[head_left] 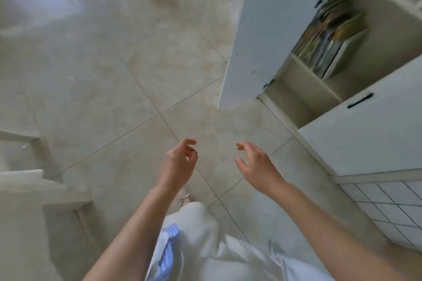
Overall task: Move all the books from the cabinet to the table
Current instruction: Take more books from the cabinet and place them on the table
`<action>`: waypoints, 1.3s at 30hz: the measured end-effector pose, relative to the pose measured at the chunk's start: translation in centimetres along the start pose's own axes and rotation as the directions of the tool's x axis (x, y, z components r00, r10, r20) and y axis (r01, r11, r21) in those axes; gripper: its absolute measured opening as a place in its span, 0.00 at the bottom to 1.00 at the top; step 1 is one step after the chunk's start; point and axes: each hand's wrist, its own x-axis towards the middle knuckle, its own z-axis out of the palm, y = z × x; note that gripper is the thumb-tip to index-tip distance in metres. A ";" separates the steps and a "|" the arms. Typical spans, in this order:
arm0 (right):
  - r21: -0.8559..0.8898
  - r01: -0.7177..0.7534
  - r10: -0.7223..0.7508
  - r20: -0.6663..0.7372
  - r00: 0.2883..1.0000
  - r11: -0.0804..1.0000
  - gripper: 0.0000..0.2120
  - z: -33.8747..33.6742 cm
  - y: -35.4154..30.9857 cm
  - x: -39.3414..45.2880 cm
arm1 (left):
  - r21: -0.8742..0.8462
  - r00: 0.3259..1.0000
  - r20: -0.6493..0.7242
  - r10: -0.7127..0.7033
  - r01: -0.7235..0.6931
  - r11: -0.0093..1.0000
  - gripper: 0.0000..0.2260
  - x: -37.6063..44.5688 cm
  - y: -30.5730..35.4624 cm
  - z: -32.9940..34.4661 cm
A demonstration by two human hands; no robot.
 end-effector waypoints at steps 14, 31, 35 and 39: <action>0.183 -0.358 0.397 -0.261 0.880 0.916 0.21 -15.6 12.4 9.9 | 0.139 0.860 0.478 0.180 -0.276 0.951 0.12 19.1 17.3 15.3; -0.034 -0.303 0.289 -0.210 0.934 0.952 0.24 -35.1 29.7 24.7 | 0.153 0.812 0.547 0.203 -0.335 0.930 0.17 34.2 33.4 35.3; -0.139 -0.239 0.216 -0.165 0.962 0.961 0.24 -38.0 34.4 30.1 | 0.142 0.833 0.518 0.196 -0.310 0.940 0.17 37.2 33.8 40.6; -0.313 -0.206 0.125 -0.260 0.958 0.927 0.28 -39.3 38.7 35.1 | 0.114 0.825 0.522 0.216 -0.318 0.941 0.20 40.1 34.0 45.4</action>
